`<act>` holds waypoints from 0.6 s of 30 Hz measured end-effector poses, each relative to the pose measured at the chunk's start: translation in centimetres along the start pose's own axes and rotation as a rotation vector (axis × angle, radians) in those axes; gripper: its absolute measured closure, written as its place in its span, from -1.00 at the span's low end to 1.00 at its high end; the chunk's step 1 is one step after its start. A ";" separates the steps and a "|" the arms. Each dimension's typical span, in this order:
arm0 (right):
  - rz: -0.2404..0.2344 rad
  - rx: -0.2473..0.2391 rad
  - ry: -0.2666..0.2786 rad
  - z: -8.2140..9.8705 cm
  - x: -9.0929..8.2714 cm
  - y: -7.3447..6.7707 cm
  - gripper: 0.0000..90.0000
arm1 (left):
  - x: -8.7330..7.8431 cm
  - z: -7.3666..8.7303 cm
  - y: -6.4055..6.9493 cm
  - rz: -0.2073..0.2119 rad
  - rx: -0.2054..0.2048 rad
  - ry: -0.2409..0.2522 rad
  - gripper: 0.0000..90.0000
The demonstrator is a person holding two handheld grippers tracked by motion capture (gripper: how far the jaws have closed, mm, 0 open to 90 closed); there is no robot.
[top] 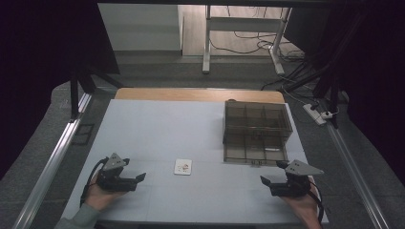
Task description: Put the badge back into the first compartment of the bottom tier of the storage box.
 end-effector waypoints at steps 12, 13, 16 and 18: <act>0.003 0.013 -0.031 0.4 0.6 0.2 -0.67 | -0.3 0.2 -0.1 0.013 -0.015 0.012 -0.70; -0.003 0.021 -0.024 0.3 0.7 0.2 -0.67 | -0.3 0.3 0.0 0.016 -0.013 0.012 -0.70; -0.012 0.020 -0.014 -0.3 1.1 0.4 -0.67 | -0.4 0.4 0.1 0.021 -0.007 0.009 -0.70; -0.015 0.011 -0.016 -0.6 1.4 0.4 -0.67 | -0.4 0.5 0.1 0.022 -0.007 0.008 -0.70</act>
Point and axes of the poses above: each handheld gripper's, and its own axes: x roughly forward along the jaws, z roughly out of its underside, y roughly to its right, the point moved 10 cm from there along x, roughly forward along the jaws, and after that the axes turned 12 degrees about -z, right-handed, at the moved point
